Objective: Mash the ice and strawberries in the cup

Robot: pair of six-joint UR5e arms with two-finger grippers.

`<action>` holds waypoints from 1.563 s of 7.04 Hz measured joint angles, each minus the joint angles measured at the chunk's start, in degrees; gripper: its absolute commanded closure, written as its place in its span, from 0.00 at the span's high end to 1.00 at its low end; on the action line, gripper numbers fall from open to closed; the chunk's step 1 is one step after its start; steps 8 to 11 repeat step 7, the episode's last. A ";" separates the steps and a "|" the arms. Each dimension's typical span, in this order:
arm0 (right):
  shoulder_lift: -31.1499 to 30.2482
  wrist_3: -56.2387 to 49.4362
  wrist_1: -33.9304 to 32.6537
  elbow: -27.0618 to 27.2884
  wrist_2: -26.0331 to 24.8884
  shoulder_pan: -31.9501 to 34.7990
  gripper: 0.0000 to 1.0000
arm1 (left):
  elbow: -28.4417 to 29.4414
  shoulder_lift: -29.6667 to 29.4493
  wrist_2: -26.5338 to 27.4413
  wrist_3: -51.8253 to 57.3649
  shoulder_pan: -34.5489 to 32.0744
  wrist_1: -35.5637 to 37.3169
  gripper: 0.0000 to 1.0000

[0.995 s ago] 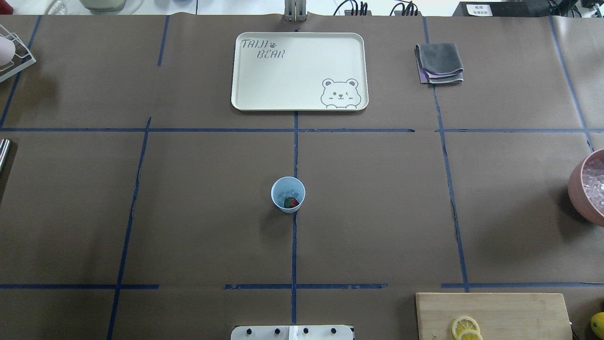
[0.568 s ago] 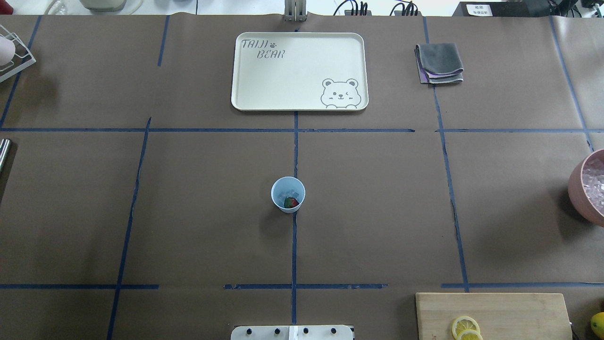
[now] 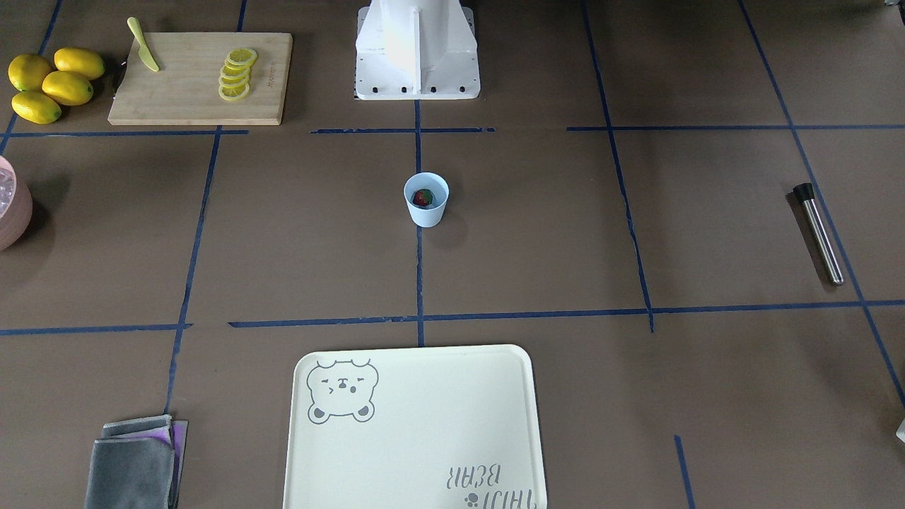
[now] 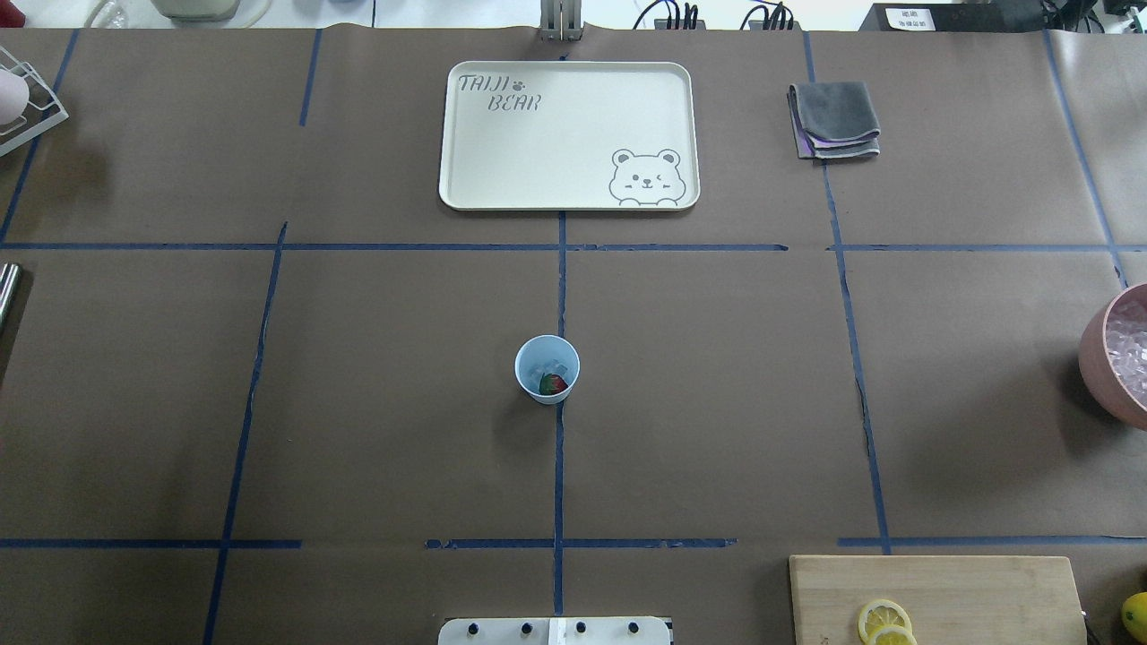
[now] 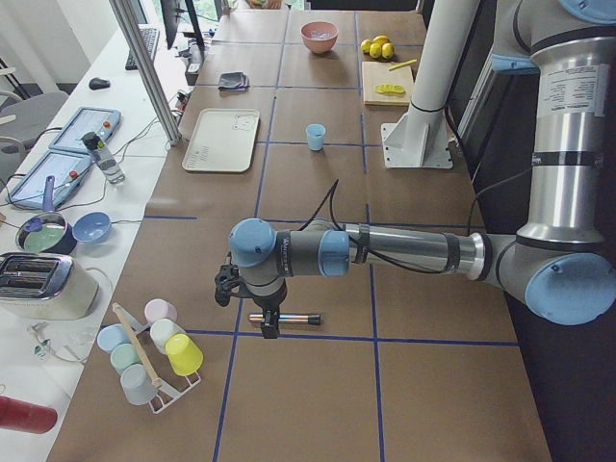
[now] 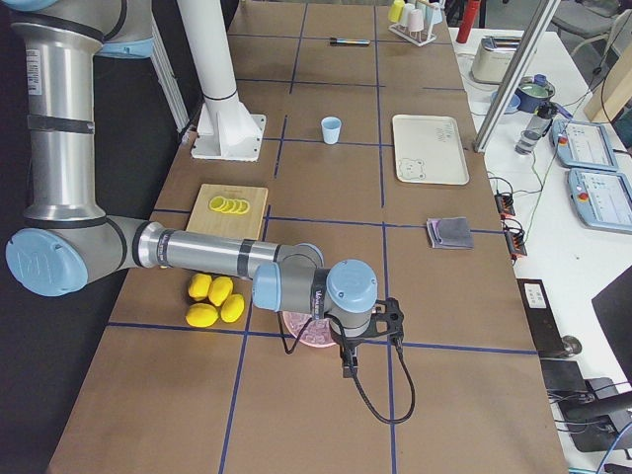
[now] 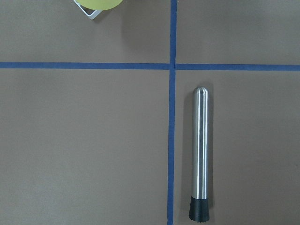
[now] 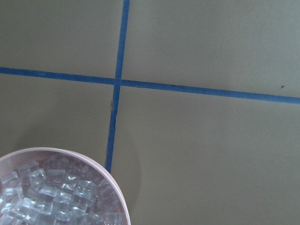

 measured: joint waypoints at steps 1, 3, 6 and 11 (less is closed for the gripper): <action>0.10 0.97 -0.03 1.11 0.25 -0.32 1.00 | 0.01 -0.03 -0.04 0.00 0.00 0.00 1.00; 0.11 5.53 -0.06 2.81 1.17 -1.45 1.00 | 0.01 -0.10 -0.11 0.00 0.00 0.00 1.00; -0.21 6.94 -0.38 4.86 1.61 -3.58 1.00 | -0.02 -0.12 -0.15 0.00 0.00 0.04 1.00; -0.58 6.70 -0.58 5.38 1.65 -3.88 1.00 | 0.01 -0.23 -0.14 0.00 0.00 0.04 1.00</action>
